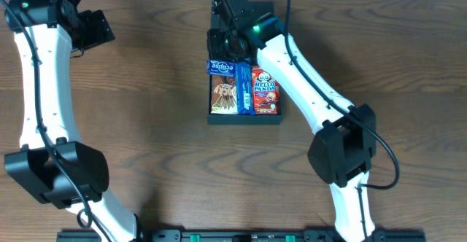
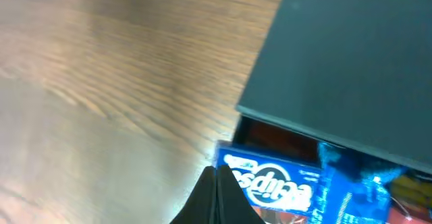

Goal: Pack container
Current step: 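Insert the mints tin into the box's left side and release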

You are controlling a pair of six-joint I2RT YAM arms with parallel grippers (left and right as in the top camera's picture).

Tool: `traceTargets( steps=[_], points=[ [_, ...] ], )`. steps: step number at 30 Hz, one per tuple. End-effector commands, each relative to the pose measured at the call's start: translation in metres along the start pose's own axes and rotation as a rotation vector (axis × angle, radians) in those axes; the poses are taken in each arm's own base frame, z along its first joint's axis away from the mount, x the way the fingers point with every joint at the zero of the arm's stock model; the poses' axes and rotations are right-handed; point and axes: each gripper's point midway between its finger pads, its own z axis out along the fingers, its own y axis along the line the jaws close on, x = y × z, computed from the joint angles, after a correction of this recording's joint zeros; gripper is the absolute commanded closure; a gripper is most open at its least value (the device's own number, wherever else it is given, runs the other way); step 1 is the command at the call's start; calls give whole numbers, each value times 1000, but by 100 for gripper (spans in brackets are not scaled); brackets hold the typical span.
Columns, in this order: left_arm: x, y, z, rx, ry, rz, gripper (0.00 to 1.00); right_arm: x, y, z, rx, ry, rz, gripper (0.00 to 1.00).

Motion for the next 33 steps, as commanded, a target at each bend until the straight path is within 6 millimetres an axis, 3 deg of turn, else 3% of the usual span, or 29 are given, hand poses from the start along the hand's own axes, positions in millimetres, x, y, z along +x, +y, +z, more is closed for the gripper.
traceTargets(
  steps=[1,5,10,18,26,33],
  points=[
    [-4,2,-1,3,-8,7,3,13,17,13,-64,49,-57,99],
    [-4,2,-1,3,-8,7,2,27,25,28,-121,106,-83,99],
    [-4,2,-1,3,-7,7,3,43,21,45,-110,160,-85,99],
    [-4,2,-1,3,-7,7,3,57,0,57,-20,209,-84,99],
    [-3,2,-1,2,-5,7,3,56,-17,58,74,195,-77,98],
    [-3,1,-1,4,-4,7,3,43,-6,51,35,162,-82,99]
  ],
)
